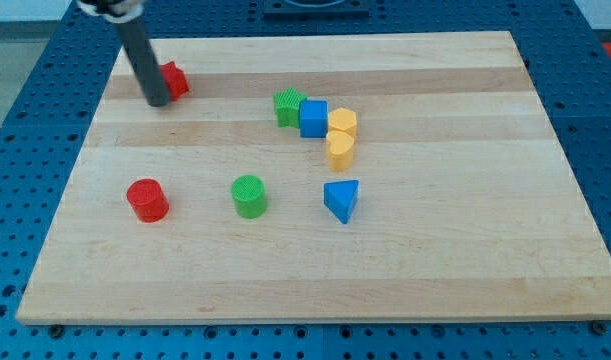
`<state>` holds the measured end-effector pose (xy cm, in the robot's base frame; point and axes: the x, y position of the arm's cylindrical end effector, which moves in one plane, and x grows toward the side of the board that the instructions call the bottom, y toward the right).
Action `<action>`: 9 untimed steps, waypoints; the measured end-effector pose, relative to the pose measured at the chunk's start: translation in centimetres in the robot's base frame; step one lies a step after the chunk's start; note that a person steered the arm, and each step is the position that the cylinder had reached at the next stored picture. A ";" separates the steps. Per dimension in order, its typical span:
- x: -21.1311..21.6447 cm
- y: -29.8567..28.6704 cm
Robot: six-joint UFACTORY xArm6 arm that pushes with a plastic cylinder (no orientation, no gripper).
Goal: Push the red star closer to green star
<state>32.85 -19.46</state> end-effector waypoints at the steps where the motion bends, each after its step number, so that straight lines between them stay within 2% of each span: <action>1: 1.4 1.4; 3: 3.3 -2.9; 4: 0.2 -5.4; 5: -7.7 -6.2; 6: -11.6 -5.3; 8: -9.9 -4.0; 9: -5.8 -1.8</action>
<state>27.08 -21.24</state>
